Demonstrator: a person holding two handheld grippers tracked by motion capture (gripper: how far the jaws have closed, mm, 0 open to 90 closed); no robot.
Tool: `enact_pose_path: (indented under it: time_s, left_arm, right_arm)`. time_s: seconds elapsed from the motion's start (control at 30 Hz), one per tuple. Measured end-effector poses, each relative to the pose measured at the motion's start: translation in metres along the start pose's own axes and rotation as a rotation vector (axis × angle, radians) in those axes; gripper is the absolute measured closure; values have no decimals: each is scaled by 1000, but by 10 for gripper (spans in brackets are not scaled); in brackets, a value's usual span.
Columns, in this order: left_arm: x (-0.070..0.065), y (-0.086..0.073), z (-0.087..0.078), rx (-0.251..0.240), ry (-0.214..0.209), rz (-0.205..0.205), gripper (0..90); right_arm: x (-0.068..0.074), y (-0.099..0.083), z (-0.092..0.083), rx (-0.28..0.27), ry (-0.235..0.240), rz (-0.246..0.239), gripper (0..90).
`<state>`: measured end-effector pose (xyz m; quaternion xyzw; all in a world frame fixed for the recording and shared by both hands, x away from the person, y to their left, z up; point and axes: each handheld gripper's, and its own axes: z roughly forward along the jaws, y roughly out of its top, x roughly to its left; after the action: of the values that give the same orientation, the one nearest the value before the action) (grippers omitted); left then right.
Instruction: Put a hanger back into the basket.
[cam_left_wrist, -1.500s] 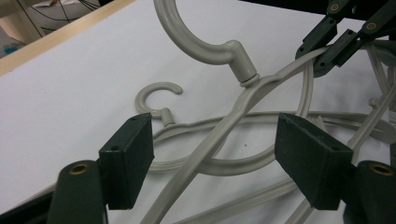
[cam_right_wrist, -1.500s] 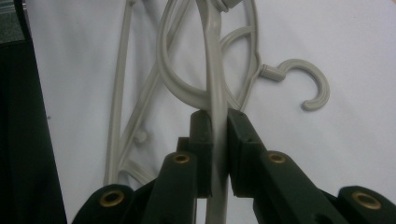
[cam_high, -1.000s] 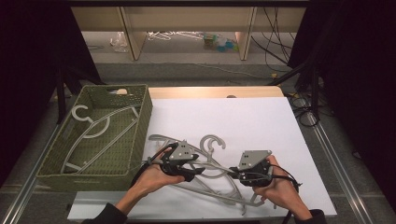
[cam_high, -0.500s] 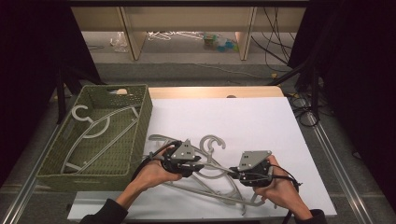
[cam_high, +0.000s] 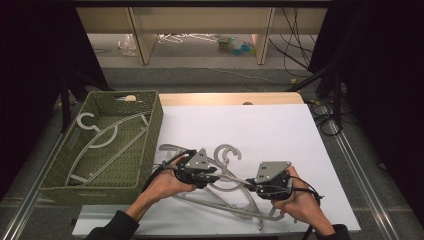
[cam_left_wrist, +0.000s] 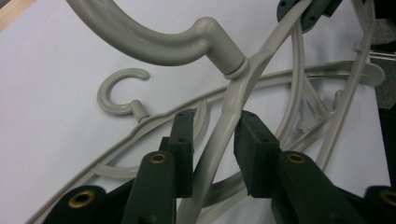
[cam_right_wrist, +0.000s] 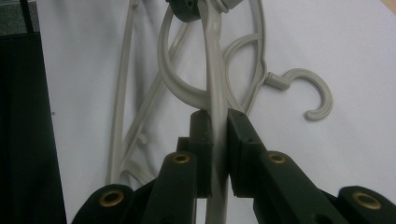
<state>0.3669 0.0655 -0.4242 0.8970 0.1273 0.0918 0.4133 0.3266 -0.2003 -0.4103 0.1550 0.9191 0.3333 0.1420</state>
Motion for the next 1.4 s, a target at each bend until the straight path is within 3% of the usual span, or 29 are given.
enact_pose_path:
  time_s: [0.2,0.47,0.63,0.67,0.73,0.87,1.07,1.4]
  left_arm:
    - [-4,3,-3,41,-9,52,737]
    - [-14,7,-10,59,-19,83,802]
    - [-14,8,-17,58,9,37,817]
    - [-11,8,-21,90,13,58,817]
    - [-10,6,-24,58,45,-1,818]
    - [-4,4,-36,63,87,-45,817]
    - [3,5,-58,67,130,-89,817]
    - [13,7,-81,11,164,-151,816]
  right_arm:
    - [-2,-1,0,-17,4,7,802]
    - [-6,-2,-1,-27,-52,5,723]
    - [-8,-1,-4,-76,-96,74,560]
    - [-8,0,-5,-100,-113,84,544]
    - [-7,2,-8,-132,-138,103,484]
    - [-4,6,-14,-184,-177,142,421]
    - [6,11,-19,-227,-164,123,402]
    - [13,0,-10,-218,-109,200,343]
